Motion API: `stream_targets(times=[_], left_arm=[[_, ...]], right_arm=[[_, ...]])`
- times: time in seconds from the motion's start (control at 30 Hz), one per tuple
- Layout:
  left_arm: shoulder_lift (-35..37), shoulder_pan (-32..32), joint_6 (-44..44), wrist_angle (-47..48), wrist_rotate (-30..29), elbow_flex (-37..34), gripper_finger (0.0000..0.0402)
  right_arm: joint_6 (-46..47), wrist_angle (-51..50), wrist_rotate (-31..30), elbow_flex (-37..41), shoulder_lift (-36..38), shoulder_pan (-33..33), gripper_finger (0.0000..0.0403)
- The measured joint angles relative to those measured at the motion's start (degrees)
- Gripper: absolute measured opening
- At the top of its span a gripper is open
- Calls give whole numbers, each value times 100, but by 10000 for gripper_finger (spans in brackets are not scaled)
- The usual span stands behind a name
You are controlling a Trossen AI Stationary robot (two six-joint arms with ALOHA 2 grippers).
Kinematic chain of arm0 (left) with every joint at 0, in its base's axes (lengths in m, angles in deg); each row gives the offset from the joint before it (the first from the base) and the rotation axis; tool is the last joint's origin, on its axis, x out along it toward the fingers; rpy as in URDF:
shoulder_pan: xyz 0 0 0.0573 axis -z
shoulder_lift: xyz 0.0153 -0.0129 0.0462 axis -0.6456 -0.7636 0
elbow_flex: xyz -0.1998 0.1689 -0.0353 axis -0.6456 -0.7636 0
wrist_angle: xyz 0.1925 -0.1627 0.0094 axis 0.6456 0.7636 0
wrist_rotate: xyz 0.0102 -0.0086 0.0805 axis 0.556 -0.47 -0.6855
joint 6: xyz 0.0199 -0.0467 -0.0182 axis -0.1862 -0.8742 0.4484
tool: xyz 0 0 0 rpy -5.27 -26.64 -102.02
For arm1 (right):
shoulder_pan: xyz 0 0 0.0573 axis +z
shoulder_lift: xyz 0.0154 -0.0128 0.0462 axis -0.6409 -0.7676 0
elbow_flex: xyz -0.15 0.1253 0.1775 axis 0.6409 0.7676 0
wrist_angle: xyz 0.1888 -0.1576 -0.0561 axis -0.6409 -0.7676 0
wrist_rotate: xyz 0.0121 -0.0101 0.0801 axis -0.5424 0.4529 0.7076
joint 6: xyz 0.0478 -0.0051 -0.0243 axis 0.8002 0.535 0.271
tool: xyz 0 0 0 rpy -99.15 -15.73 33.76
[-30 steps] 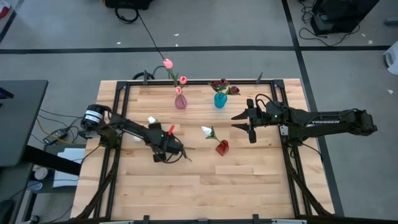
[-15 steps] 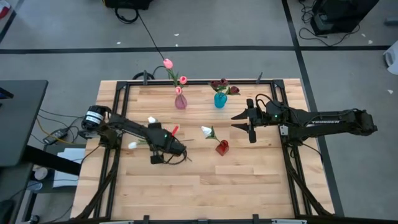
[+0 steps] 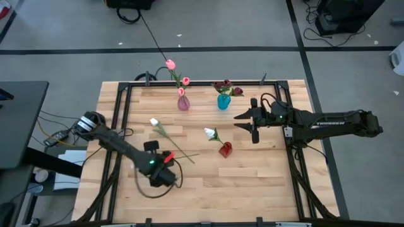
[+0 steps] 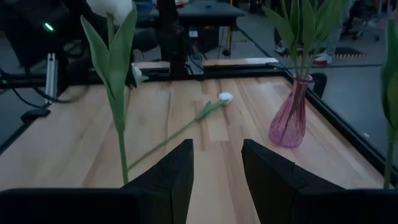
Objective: Sort flowers into vase by color
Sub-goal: Put the bottom white tulip into the red vase
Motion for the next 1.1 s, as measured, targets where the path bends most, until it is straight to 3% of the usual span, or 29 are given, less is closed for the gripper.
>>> stream_targets(times=[0.17, 0.3, 0.47, 0.6, 0.73, 0.97, 1.1], left_arm=[[727, 284, -489, -129, -823, -351, 13], [1580, 270, -1103, -245, -876, -651, 13], [2333, 328, -2091, -1368, -836, -773, 15], [2453, 356, -2065, -2155, -1115, -769, 18], [2392, 356, -1788, -2349, -1455, -770, 18], [2318, 439, -911, -2712, -3371, -773, 20], [2453, 231, -644, -3122, -3837, -775, 20]], right_arm=[[-12, -763, -182, -682, -316, 0, 146], [-103, -1591, -229, -1402, -677, 24, 142], [-162, -2227, -432, -1914, -791, 368, 142], [-268, -2391, -692, -1994, -717, 764, 142], [-267, -2538, -1120, -2043, -586, 1143, 142], [-305, -2608, -1772, -2194, -619, 1600, 142], [-630, -2689, -1954, -2539, -721, 1652, 142]])
